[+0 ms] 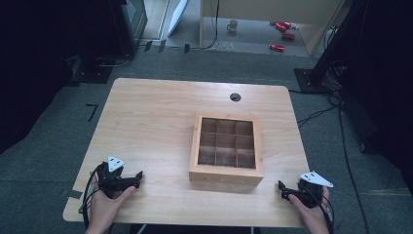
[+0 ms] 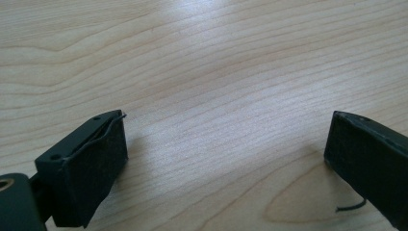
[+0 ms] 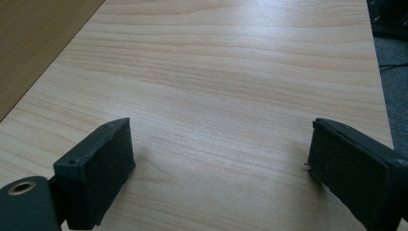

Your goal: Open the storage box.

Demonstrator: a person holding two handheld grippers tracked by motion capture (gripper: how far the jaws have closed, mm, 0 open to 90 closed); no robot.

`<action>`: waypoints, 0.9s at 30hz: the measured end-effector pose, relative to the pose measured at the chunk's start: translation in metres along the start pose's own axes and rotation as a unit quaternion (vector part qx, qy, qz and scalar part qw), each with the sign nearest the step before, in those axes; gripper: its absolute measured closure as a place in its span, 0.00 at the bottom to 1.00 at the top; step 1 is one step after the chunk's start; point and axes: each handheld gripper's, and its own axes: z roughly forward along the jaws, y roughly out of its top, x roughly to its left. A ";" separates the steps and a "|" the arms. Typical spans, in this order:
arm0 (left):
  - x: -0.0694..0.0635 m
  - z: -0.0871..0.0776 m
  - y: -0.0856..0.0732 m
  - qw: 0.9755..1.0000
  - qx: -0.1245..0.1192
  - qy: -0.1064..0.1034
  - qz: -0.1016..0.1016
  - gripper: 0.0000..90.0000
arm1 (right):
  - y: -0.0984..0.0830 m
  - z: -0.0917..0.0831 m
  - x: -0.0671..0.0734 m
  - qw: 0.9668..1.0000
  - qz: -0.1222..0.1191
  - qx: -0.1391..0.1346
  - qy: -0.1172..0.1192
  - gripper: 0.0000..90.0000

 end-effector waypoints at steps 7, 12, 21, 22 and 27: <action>-0.004 0.001 0.001 0.999 -0.001 0.027 -0.029 0.02 | 0.000 0.000 0.000 1.000 -0.001 0.000 0.000 0.09; -0.017 -0.001 0.003 0.999 0.005 0.028 -0.034 0.05 | 0.000 0.000 0.000 1.000 0.000 0.000 0.000 0.09; -0.049 -0.007 0.018 0.998 -0.036 -0.051 0.004 0.05 | 0.000 0.000 0.000 1.000 0.000 -0.001 0.000 0.09; -0.054 -0.008 0.020 0.997 -0.040 -0.059 0.009 0.05 | 0.000 0.000 0.000 1.000 0.000 0.000 0.000 0.09; -0.081 -0.010 0.028 0.992 -0.056 -0.105 0.030 0.05 | -0.001 -0.001 0.001 1.000 0.002 -0.005 0.001 0.13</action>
